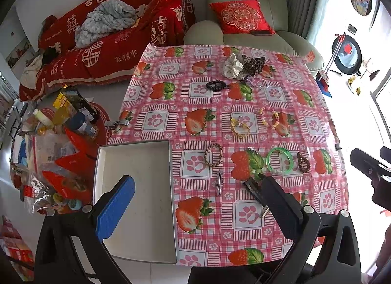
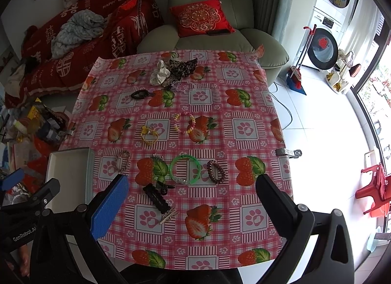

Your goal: Organize jewelry

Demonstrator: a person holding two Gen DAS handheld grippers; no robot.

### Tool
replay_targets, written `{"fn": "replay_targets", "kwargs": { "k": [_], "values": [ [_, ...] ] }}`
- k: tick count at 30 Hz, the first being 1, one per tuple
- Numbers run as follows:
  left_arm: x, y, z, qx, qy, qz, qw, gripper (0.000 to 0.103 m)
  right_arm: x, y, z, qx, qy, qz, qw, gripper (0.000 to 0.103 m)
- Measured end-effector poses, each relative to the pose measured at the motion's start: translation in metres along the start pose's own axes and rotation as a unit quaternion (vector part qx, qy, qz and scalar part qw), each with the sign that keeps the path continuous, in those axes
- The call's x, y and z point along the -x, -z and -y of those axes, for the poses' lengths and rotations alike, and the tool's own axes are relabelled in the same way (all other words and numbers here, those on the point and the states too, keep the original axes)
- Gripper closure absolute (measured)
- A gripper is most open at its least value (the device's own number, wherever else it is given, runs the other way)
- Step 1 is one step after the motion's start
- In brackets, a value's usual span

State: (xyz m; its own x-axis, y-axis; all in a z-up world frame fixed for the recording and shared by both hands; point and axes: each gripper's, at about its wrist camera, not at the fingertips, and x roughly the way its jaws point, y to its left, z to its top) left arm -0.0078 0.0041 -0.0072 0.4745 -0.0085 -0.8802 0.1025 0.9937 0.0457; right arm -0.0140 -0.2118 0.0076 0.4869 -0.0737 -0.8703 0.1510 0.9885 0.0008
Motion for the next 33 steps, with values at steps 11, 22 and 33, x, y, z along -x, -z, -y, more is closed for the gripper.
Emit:
{"fn": "replay_targets", "kwargs": {
  "k": [11,22,33],
  "values": [
    [-0.0007,0.0006,0.0004,0.0,0.0,-0.001,1.0,0.0,-0.0004,0.0019,-0.002,0.0,-0.002,0.0,1.0,0.0],
    [-0.0022,0.0017,0.0008,0.0,-0.001,-0.002,1.0,0.0,-0.0004,0.0027,-0.0024,0.0,-0.004,-0.001,1.0,0.0],
    [-0.004,0.0072,0.0008,0.001,-0.004,-0.004,1.0,0.0,-0.0002,0.0038,-0.0039,0.001,-0.004,-0.001,1.0,0.0]
  ]
}}
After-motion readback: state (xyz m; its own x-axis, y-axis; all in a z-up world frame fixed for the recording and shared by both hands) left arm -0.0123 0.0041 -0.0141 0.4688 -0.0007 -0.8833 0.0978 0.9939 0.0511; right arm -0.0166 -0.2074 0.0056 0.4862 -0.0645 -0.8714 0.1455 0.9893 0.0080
